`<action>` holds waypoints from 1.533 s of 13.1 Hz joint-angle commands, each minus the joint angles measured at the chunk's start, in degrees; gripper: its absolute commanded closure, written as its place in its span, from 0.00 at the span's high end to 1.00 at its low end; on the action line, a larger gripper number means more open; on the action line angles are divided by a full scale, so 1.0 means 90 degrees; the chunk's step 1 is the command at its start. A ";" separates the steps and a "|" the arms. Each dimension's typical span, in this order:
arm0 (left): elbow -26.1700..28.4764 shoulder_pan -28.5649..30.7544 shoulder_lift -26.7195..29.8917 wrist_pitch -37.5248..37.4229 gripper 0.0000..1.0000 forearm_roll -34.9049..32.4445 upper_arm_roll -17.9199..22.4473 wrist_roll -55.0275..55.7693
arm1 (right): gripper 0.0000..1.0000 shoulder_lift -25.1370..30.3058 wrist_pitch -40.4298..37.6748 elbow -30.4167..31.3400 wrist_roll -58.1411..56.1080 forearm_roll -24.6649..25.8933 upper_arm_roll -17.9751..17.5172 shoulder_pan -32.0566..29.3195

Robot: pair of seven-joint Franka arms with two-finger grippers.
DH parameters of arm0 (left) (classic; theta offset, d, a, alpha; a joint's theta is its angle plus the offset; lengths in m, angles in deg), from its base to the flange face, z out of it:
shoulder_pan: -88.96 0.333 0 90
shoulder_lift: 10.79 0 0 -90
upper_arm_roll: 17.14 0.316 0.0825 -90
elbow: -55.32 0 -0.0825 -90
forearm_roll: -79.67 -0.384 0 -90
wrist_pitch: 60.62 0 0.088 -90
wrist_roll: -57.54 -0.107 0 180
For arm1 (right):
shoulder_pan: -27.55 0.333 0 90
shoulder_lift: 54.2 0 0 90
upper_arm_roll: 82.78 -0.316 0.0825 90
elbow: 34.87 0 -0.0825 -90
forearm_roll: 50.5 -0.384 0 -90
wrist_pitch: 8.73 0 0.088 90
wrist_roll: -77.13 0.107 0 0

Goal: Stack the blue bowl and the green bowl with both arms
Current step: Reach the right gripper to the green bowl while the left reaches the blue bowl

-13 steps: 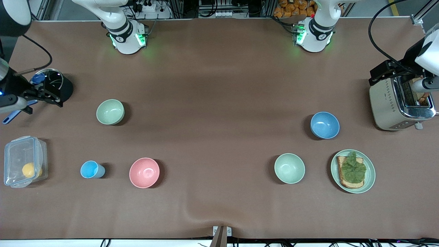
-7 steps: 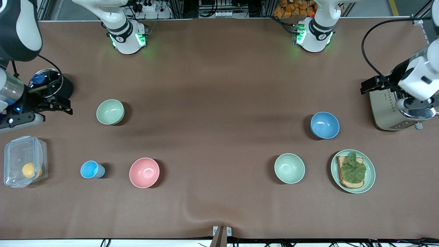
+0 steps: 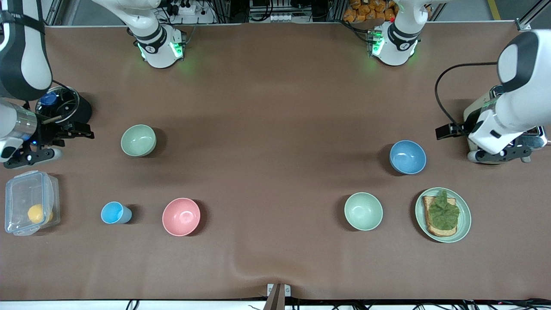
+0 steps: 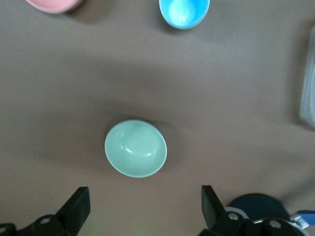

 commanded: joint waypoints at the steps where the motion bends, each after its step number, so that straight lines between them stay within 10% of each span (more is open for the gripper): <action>1: 0.0739 0.0140 0.0001 0.0857 1.00 -0.0134 -0.0041 -0.0060 | 1.00 0.0144 0.0067 0.0319 -0.0084 -0.0022 -0.0044 -0.0152; 11: 0.1405 0.0276 -0.1219 0.2694 1.00 -0.0192 -0.0041 -0.0069 | 0.96 0.0261 0.3033 0.2984 -0.0025 -0.0725 -0.0034 -0.0846; 14: 0.1405 0.0315 -0.1464 0.2919 1.00 -0.0192 -0.0031 -0.0069 | 0.79 -0.0041 0.3377 0.3054 -0.0006 -0.0803 -0.0044 -0.1051; 20: 0.1405 0.0618 -0.1835 0.3105 1.00 -0.0232 -0.0041 -0.0177 | 0.81 -0.0421 0.4196 0.3551 -0.0006 -0.1467 -0.0053 -0.1002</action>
